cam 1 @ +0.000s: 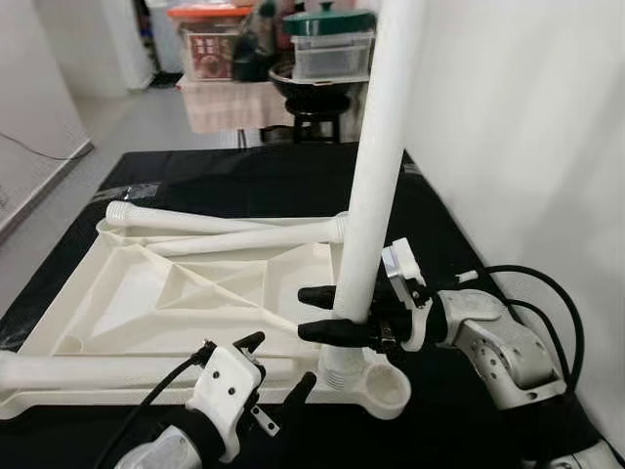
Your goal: Building children table
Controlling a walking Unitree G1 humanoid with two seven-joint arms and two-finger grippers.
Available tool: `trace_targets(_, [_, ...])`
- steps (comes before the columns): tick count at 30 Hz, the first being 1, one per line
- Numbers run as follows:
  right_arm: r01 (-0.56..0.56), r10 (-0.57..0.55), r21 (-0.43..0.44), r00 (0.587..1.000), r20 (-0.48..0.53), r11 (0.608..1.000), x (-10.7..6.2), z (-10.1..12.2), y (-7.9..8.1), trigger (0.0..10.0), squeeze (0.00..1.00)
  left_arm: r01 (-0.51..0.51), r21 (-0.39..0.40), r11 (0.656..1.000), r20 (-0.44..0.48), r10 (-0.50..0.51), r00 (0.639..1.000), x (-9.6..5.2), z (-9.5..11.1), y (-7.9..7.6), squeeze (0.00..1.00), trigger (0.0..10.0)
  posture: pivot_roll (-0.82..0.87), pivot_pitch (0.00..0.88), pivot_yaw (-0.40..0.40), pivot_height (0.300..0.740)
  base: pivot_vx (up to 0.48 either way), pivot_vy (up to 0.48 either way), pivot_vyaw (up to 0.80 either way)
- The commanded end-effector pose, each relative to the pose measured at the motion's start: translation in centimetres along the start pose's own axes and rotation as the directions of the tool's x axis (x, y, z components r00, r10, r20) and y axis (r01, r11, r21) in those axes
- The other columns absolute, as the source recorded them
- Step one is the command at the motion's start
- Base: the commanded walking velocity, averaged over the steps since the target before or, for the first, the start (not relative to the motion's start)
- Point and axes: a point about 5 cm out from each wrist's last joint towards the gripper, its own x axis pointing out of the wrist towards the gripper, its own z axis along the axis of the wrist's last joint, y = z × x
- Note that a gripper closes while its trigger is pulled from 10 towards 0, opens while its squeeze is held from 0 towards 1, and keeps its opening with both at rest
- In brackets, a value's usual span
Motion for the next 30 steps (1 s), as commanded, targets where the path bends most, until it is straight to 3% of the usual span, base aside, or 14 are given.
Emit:
trace_targets(1, [0.040, -0.041, -0.025, 0.999, -0.008, 0.999, -0.6, 0.2, -0.5, 10.0, 0.00, 0.037, 0.007, 0.999, -0.011, -0.037, 0.999, 0.0, 0.1, -0.3, 0.00, 10.0, 0.00, 0.064, 0.001, 0.740, 0.000, 0.000, 0.00])
trace_targets(10, [0.095, -0.096, -0.031, 0.995, -0.013, 0.995, -1.6, 0.4, -1.3, 10.0, 0.00, 0.068, -0.072, 0.995, 0.006, -0.067, 0.998, -0.3, 0.4, -0.7, 0.00, 10.0, 0.00, 0.076, 0.000, 0.740, 0.000, 0.000, 0.00])
trace_targets(11, [0.080, -0.080, -0.017, 0.997, 0.008, 0.997, -2.1, 0.6, -1.3, 10.0, 0.00, 0.133, -0.074, 0.988, 0.004, -0.133, 0.991, -0.7, 0.5, -1.4, 0.00, 10.0, 0.00, 0.082, 0.001, 0.740, 0.000, 0.000, 0.00])
trace_targets(12, [0.080, -0.080, -0.017, 0.997, 0.008, 0.997, -2.1, 0.6, -1.3, 10.0, 0.00, 0.133, -0.074, 0.988, 0.004, -0.133, 0.991, -0.7, 0.5, -1.4, 0.00, 10.0, 0.00, 0.082, 0.001, 0.740, 0.000, 0.000, 0.00])
trace_targets(13, [0.054, -0.054, 0.008, 0.998, 0.011, 0.999, -2.7, 0.5, -1.2, 10.0, 0.00, 0.214, -0.057, 0.975, -0.014, -0.215, 0.976, -1.3, 0.3, -2.2, 0.00, 10.0, 0.00, 0.089, 0.001, 0.740, 0.000, 0.000, 0.00])
trace_targets(16, [0.011, -0.011, 0.035, 1.000, -0.004, 0.999, -3.3, 0.3, -1.0, 10.0, 0.00, 0.276, -0.064, 0.959, -0.023, -0.278, 0.960, -1.9, 0.2, -2.8, 0.00, 10.0, 0.01, 0.096, 0.000, 0.740, 0.000, 0.000, 0.00])
trace_targets(17, [-0.080, 0.081, 0.082, 0.997, -0.018, 0.993, -4.1, 0.1, -0.1, 10.0, 0.00, 0.343, -0.095, 0.934, -0.031, -0.348, 0.937, -2.8, 0.2, -3.5, 0.00, 10.0, 0.01, 0.124, 0.006, 0.740, 0.000, 0.000, 0.00])
trace_targets(25, [-0.213, 0.214, 0.086, 0.977, 0.002, 0.973, -3.0, 0.5, 2.1, 10.0, 0.00, 0.369, -0.146, 0.918, -0.014, -0.375, 0.927, -3.4, 0.7, -4.0, 0.00, 10.0, 0.01, 0.170, 0.025, 0.740, 0.000, 0.000, 0.00])
trace_targets(30, [-0.239, 0.238, 0.057, 0.971, 0.028, 0.969, -2.1, 0.7, 2.7, 10.0, 0.00, 0.357, -0.177, 0.917, -0.005, -0.363, 0.932, -3.9, 1.0, -4.1, 0.00, 10.0, 0.01, 0.202, 0.033, 0.740, 0.000, 0.000, 0.00])
